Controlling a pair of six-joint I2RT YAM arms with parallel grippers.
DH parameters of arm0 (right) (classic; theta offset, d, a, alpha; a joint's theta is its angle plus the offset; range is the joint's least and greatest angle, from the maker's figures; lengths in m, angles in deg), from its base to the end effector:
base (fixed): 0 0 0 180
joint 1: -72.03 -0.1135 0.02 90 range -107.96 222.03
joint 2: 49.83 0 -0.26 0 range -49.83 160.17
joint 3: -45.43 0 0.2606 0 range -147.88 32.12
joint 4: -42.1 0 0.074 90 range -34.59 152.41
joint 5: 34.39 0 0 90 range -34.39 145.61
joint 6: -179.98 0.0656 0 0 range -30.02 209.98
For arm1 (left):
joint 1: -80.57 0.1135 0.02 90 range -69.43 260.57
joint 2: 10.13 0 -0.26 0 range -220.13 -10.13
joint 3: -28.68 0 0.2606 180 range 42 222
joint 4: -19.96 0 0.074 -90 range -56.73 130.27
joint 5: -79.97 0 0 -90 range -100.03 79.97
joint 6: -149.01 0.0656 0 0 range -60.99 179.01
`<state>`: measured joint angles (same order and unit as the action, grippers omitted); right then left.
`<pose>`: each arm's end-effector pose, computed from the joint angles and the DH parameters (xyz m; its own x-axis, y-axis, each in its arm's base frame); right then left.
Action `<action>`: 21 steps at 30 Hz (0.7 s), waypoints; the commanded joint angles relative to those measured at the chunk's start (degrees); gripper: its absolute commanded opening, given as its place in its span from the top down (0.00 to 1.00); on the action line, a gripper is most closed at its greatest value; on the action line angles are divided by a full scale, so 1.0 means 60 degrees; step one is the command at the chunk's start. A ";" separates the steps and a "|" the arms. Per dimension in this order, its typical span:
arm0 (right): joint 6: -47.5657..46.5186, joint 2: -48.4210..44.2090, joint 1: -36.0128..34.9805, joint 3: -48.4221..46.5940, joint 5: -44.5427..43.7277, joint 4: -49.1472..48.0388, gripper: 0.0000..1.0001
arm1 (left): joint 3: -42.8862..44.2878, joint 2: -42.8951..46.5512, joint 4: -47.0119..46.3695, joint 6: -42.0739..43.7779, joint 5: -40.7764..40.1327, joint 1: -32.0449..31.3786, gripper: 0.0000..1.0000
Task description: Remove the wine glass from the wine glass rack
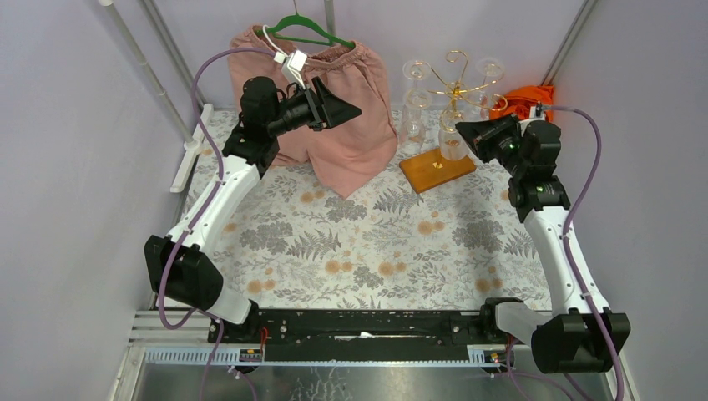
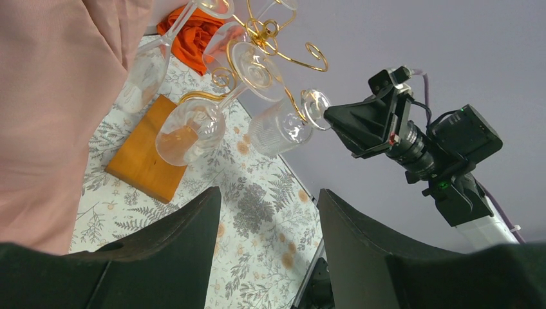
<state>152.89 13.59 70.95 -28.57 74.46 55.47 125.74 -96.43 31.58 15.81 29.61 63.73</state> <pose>0.2953 0.0268 0.3872 -0.3253 0.8366 -0.4408 -0.1117 0.4289 0.8964 0.3552 -0.1512 0.4197 -0.5811 -0.3749 -0.7223 0.5979 0.4055 -0.6915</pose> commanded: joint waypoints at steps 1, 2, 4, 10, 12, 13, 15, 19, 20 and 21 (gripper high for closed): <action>0.0442 0.0192 0.0036 -0.0462 0.0561 -0.0474 1.00 | 0.0039 -0.0001 -0.0130 0.0116 -0.0014 0.0038 0.35; 0.0510 0.0240 0.0034 -0.0417 0.0602 -0.0532 1.00 | 0.0055 0.0000 -0.0108 0.0124 -0.0022 0.0046 0.35; 0.0624 0.0308 0.0034 -0.0336 0.0725 -0.0693 1.00 | 0.0072 -0.0001 -0.0087 0.0139 -0.0029 0.0039 0.35; 0.1241 0.0298 0.0041 0.0101 0.1092 -0.1655 1.00 | 0.0174 -0.0087 0.0004 0.0187 -0.0024 0.0054 0.35; 0.1287 0.0314 0.0034 0.0067 0.1172 -0.1714 1.00 | 0.0151 -0.0096 0.0017 0.0197 -0.0029 0.0060 0.35; 0.1322 0.0314 0.0034 0.0047 0.1231 -0.1769 1.00 | 0.0153 -0.0103 0.0018 0.0209 -0.0029 0.0064 0.35; 0.1418 0.0325 0.0034 0.0029 0.1319 -0.1870 1.00 | 0.0141 -0.0100 0.0026 0.0226 -0.0042 0.0057 0.35; 0.1457 0.0486 0.0034 -0.0094 0.1415 -0.2013 1.00 | 0.0124 -0.0118 0.0072 0.0278 -0.0071 0.0057 0.35; 0.1536 0.0559 0.0034 -0.0083 0.1458 -0.2135 1.00 | 0.0124 -0.0118 0.0097 0.0296 -0.0087 0.0063 0.35; 0.1586 0.0607 0.0034 -0.0092 0.1463 -0.2232 1.00 | 0.0126 -0.0118 0.0116 0.0313 -0.0088 0.0061 0.35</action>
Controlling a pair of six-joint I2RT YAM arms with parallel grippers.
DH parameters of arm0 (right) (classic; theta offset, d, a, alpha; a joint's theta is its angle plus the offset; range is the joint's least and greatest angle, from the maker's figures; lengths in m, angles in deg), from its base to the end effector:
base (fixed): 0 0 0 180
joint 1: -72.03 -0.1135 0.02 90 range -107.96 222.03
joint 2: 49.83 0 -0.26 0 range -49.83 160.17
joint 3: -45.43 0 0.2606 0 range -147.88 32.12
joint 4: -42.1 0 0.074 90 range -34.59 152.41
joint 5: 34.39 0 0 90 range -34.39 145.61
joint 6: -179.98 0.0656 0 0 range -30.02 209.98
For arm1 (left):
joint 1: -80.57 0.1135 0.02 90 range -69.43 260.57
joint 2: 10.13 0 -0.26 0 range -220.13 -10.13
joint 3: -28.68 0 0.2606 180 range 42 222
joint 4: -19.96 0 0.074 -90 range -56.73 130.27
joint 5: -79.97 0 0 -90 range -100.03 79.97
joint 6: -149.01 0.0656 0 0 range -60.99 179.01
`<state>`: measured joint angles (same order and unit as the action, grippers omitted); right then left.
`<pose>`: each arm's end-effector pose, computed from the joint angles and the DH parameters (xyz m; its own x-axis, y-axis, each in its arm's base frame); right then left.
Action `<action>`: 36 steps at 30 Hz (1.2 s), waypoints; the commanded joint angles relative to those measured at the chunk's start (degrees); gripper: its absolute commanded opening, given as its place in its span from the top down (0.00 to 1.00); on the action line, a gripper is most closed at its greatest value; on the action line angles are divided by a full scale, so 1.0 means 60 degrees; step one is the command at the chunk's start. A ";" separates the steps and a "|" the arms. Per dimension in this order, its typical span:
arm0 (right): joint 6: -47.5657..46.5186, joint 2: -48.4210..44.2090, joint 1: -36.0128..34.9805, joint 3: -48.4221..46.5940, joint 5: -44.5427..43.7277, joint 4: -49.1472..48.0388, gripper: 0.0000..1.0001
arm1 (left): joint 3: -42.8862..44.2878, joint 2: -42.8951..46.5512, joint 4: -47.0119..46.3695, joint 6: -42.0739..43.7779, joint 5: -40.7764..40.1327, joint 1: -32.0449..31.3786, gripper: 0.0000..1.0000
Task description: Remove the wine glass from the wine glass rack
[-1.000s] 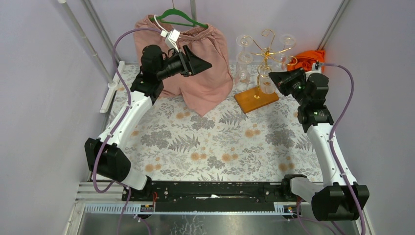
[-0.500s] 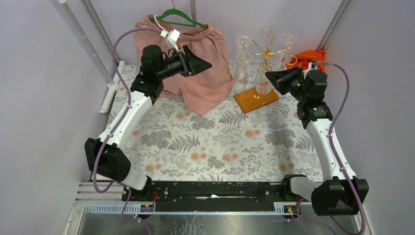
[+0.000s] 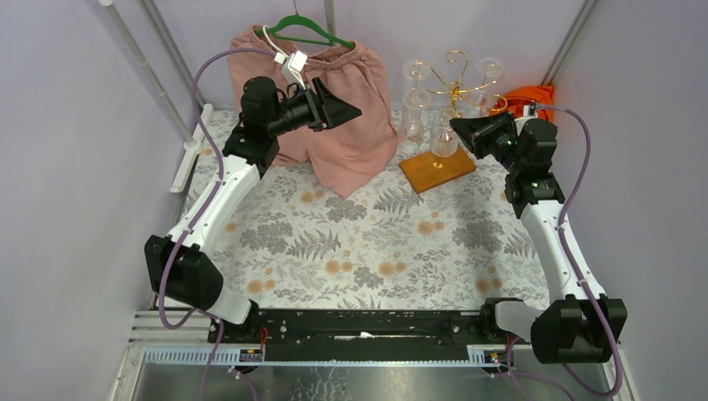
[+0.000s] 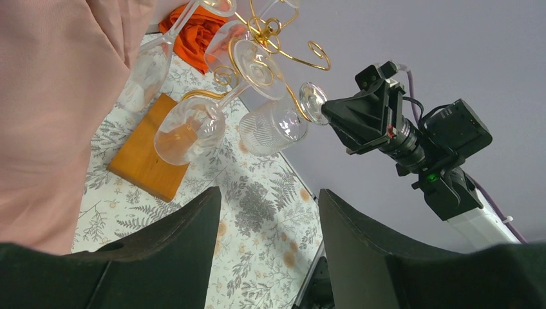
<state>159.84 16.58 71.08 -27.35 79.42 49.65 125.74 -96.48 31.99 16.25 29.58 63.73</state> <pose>0.3084 0.0316 0.3779 -0.4002 0.8524 -0.3364 -0.1248 0.3130 0.9415 0.3554 -0.1513 0.4185 -0.5819 -0.3704 -0.7240 0.5968 0.4103 -0.6895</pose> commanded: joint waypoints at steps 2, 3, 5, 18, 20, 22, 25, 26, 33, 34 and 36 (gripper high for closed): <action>0.0432 0.0236 0.0012 -0.0351 0.0632 -0.1380 1.00 | 0.0119 -0.0111 0.0091 0.0282 -0.0100 0.0064 0.35; 0.0420 0.0316 0.0012 -0.0405 0.0631 -0.1363 1.00 | 0.0112 -0.0111 0.0103 0.0297 -0.0112 0.0056 0.35; 0.0394 0.0473 0.0012 -0.0505 0.0618 -0.1475 1.00 | 0.0077 -0.0097 0.0109 0.0301 -0.0135 0.0053 0.34; -0.0013 0.1060 0.0012 -0.1365 0.0178 -0.1490 1.00 | 0.0017 -0.0030 0.0198 0.0403 -0.0216 0.0053 0.34; -0.0177 0.1046 0.0025 -0.1436 -0.0009 -0.1382 1.00 | 0.0024 -0.0021 0.0198 0.0404 -0.0216 0.0054 0.34; -0.0408 0.1003 0.0027 -0.1530 -0.0257 -0.1173 1.00 | 0.0025 -0.0048 0.0198 0.0418 -0.0217 0.0055 0.34; -0.0661 0.0910 0.0062 -0.1596 -0.0528 -0.0877 1.00 | 0.0053 -0.0064 0.0198 0.0432 -0.0231 0.0053 0.34; -0.0671 0.0880 0.0081 -0.1571 -0.0560 -0.0859 1.00 | 0.0064 -0.0067 0.0198 0.0433 -0.0231 0.0053 0.34; -0.0809 0.0642 0.0366 -0.1385 -0.0878 -0.0706 1.00 | 0.0170 -0.0154 0.0198 0.0444 -0.0232 0.0057 0.34; -0.0836 0.0612 0.0397 -0.1377 -0.0902 -0.0636 1.00 | 0.0190 -0.0166 0.0198 0.0447 -0.0231 0.0053 0.34; -0.0842 0.0557 0.0468 -0.1330 -0.0901 -0.0594 1.00 | 0.0206 -0.0164 0.0198 0.0447 -0.0231 0.0053 0.34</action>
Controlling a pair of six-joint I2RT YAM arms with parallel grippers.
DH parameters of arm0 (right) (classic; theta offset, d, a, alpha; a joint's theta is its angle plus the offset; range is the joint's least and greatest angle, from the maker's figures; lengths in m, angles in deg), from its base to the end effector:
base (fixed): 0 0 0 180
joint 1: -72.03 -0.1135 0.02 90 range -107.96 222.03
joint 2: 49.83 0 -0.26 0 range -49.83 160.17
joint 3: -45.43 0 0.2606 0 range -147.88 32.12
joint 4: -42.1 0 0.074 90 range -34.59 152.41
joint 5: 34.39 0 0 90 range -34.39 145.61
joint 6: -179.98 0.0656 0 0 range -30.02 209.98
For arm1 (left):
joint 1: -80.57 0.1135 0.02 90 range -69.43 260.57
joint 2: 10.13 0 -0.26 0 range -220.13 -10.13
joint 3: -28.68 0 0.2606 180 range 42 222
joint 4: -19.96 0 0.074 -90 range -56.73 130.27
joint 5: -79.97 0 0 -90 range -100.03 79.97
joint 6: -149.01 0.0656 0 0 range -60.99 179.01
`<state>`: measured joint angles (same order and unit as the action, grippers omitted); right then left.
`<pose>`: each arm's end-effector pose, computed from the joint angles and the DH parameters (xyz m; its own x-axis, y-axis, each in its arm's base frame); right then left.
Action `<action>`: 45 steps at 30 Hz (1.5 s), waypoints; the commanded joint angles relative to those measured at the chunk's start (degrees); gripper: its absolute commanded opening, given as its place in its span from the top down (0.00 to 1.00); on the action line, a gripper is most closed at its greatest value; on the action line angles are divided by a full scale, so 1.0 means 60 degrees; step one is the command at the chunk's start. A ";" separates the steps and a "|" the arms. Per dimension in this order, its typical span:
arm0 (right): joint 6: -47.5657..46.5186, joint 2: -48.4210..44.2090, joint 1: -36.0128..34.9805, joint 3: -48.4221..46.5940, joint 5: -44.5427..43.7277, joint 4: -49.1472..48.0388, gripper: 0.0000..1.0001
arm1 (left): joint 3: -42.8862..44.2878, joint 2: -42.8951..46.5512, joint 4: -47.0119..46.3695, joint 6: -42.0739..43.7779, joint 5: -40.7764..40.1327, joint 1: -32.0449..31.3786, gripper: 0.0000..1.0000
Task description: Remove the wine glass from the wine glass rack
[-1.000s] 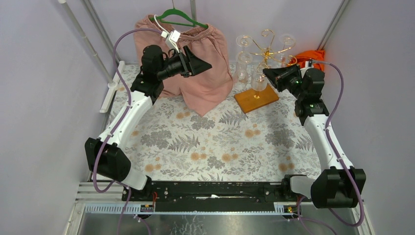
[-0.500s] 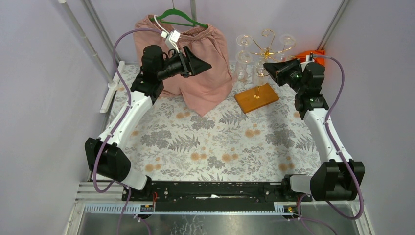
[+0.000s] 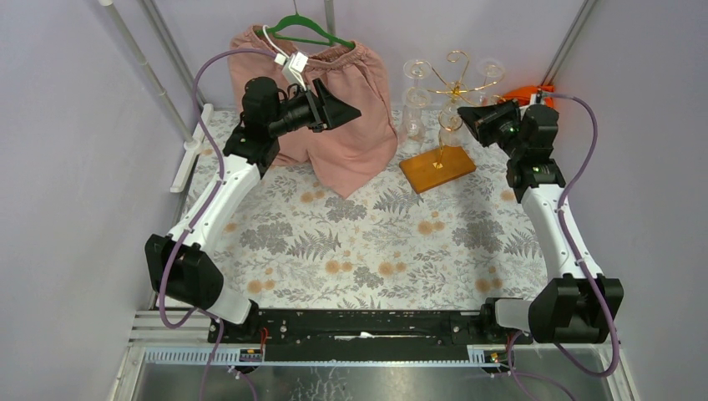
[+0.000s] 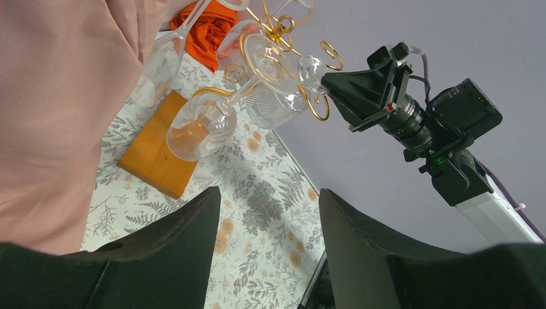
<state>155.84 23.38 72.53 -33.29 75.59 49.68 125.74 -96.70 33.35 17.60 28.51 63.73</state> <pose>0.3400 0.0194 0.3825 -0.3189 0.8604 -0.3974 -0.1033 0.3853 0.9170 0.3575 -0.1509 0.4141 -0.5801 -0.3649 -0.7282 0.5846 0.4360 -0.6842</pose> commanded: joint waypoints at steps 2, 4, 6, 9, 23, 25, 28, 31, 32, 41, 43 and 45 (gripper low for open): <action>-0.0094 -0.0633 0.0321 -0.0259 -0.0191 -0.0661 1.00 | 0.0224 -0.0155 -0.0027 0.0200 -0.0052 0.0061 0.34; 0.0016 -0.0752 0.0363 -0.0166 -0.0198 -0.0740 1.00 | 0.0237 -0.0188 -0.0027 0.0192 -0.0044 0.0055 0.34; -0.0037 -0.0856 0.0406 -0.0169 -0.0222 -0.0632 1.00 | 0.0252 -0.0220 -0.0027 0.0180 -0.0039 0.0055 0.34; -0.0064 -0.1006 0.0459 -0.0127 -0.0115 -0.0510 1.00 | 0.0252 -0.0233 -0.0027 0.0178 -0.0050 0.0053 0.34; -0.0736 -0.2737 0.0519 0.0754 -0.0161 0.0848 1.00 | 0.0083 -0.0211 -0.0027 0.0051 -0.0050 0.0041 0.34; -0.0778 -0.2961 0.0519 0.0805 0.0018 0.1128 1.00 | 0.0031 -0.0181 -0.0027 0.0032 -0.0060 0.0056 0.34; -0.0743 -0.3307 0.0519 0.0937 0.0536 0.1460 1.00 | -0.0106 -0.0116 -0.0059 0.0020 -0.0156 0.0044 0.34; -0.0468 -0.3581 0.0509 0.1089 0.1533 0.1446 1.00 | -0.0342 -0.0048 -0.0354 -0.0147 -0.0184 0.0046 0.34; -0.0388 -0.3670 0.0505 0.1111 0.1840 0.1439 1.00 | -0.0414 -0.0033 -0.0464 -0.0220 -0.0184 0.0045 0.34; 0.0231 -0.3974 0.0504 0.0377 0.4673 -0.0317 1.00 | -0.2139 0.0512 -0.3616 -0.1493 0.0127 0.0040 0.35; 0.0517 -0.3928 0.0504 0.0319 0.4943 -0.0995 1.00 | -0.2455 0.0506 -0.4716 -0.1979 0.0498 0.0042 0.35; 0.1648 -0.3791 0.0504 0.0545 0.5235 -0.2488 1.00 | -0.2760 0.0407 -0.6180 -0.2744 0.1086 0.0044 0.35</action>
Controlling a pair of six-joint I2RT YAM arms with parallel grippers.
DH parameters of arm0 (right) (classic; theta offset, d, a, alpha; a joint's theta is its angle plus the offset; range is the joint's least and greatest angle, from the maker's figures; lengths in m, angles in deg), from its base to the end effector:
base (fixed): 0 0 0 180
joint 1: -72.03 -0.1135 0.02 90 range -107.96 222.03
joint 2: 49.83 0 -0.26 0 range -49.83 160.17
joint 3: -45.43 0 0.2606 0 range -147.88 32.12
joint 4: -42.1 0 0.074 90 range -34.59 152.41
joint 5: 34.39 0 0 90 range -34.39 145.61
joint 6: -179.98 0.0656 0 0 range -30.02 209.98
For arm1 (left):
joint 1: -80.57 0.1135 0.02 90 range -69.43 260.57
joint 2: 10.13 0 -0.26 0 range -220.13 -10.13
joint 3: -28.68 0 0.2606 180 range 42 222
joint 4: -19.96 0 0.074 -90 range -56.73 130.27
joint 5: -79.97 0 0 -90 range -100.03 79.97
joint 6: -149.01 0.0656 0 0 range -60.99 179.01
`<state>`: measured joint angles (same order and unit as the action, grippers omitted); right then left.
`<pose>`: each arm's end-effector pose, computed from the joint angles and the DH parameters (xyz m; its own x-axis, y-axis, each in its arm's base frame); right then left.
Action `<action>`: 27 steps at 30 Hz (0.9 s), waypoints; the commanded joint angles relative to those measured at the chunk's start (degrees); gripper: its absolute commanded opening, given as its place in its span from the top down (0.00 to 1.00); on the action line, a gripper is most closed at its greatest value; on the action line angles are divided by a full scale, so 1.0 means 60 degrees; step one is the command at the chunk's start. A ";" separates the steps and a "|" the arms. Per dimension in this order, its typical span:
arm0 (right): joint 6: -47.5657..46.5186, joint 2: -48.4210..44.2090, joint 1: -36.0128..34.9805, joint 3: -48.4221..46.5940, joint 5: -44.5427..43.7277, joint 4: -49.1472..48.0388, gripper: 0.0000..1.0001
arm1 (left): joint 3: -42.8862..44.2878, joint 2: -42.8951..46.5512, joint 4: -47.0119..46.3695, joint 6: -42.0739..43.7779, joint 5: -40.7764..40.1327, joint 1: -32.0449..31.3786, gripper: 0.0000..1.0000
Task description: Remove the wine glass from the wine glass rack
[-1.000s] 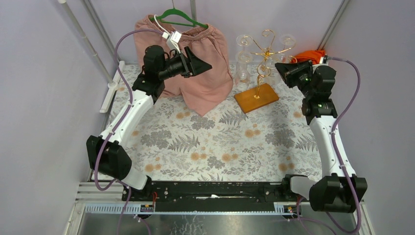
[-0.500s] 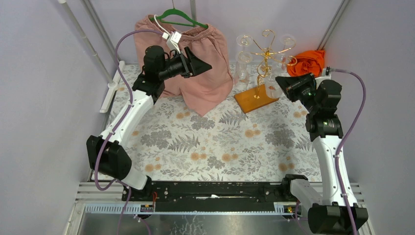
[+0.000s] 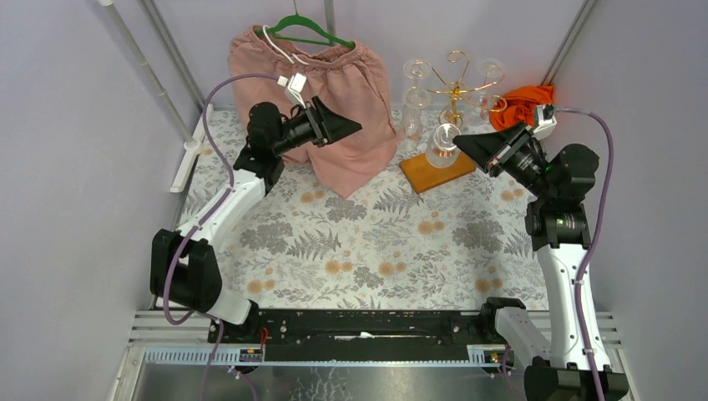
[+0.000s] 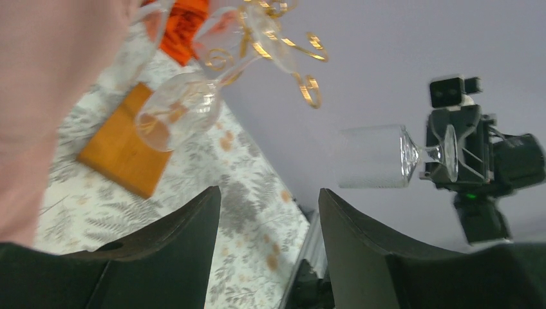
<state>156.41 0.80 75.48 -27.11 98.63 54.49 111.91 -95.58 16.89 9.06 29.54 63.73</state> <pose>0.2194 0.0316 0.4319 -0.5093 0.7020 -0.4978 -0.4023 0.3171 0.8588 0.3557 -0.1513 0.3644 -0.6285 -0.4263 -0.6506 0.5468 0.3527 -0.7593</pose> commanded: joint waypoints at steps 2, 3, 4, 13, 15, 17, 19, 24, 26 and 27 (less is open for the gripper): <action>0.2735 0.0180 -0.0002 -0.0145 0.1536 -0.5171 1.00 | -0.0752 -0.0017 -0.5463 -0.2211 0.1641 0.0039 0.33; 0.3163 0.0287 -0.0002 -0.0052 0.1536 -0.5770 1.00 | -0.0909 -0.0179 -0.6596 -0.2789 0.1874 0.0036 0.32; 0.3557 0.0425 -0.0002 0.0033 0.1500 -0.6562 1.00 | -0.1018 -0.0356 -0.7591 -0.3371 0.2125 0.0041 0.31; 0.5241 0.1643 -0.0400 -0.0381 0.1034 -1.0024 1.00 | -0.0466 -0.2361 -1.2609 -0.6442 0.2552 -0.0221 0.31; 0.5169 0.1900 -0.0892 -0.0508 0.0903 -1.0142 1.00 | -0.0302 -0.2414 -1.2608 -0.6417 0.2493 -0.0327 0.31; 0.4920 0.2173 -0.1476 -0.0654 0.0777 -1.0139 1.00 | -0.0015 -0.2504 -1.2607 -0.6523 0.2466 -0.0369 0.31; 0.4693 0.2433 -0.1977 -0.0718 0.0675 -1.0116 1.00 | 0.0166 -0.2546 -1.2608 -0.6659 0.2458 -0.0370 0.31; 0.4701 0.2931 -0.2611 -0.0594 0.0342 -1.0614 1.00 | 0.0153 -0.2373 -1.2607 -0.6682 0.2427 -0.0372 0.31; 0.4719 0.3086 -0.2772 -0.0596 0.0249 -1.0728 1.00 | 0.0114 -0.2282 -1.2607 -0.6696 0.2435 -0.0372 0.31; 0.4677 0.3146 -0.2861 -0.0601 0.0227 -1.0723 1.00 | 0.0104 -0.2229 -1.2596 -0.6703 0.2453 -0.0372 0.31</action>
<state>184.59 19.27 60.05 -27.91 104.07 -1.97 111.75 -110.75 -53.45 -30.29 43.53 61.85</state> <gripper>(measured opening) 0.131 0.688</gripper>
